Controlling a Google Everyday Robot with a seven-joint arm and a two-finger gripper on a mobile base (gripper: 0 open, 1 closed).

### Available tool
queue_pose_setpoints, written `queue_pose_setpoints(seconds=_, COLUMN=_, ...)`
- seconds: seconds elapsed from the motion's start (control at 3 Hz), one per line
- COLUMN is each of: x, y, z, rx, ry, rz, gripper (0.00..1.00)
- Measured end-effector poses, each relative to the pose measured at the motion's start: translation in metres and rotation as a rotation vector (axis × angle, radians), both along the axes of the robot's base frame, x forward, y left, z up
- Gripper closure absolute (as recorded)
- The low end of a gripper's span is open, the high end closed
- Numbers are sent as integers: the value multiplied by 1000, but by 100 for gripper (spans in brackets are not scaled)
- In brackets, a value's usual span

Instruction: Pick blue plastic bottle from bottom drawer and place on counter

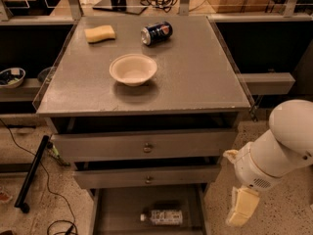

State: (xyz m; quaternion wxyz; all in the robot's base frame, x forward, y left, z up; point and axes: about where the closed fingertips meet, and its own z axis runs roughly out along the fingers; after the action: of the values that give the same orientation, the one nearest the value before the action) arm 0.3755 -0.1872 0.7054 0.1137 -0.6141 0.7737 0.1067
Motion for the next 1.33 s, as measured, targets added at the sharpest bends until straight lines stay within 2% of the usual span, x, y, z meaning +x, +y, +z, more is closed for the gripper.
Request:
queue_pose_setpoints(seconds=0.33, x=1, y=0, z=-1, rx=-3, ry=-4, rz=-4, gripper=0)
queue_pose_setpoints(seconds=0.67, x=20, y=-5, z=-21, rx=-55, ry=-59, rz=-30, gripper=0)
queue_pose_setpoints(seconds=1.33, x=25, y=3, z=-49, rx=-41, ry=-49, rz=-9, gripper=0)
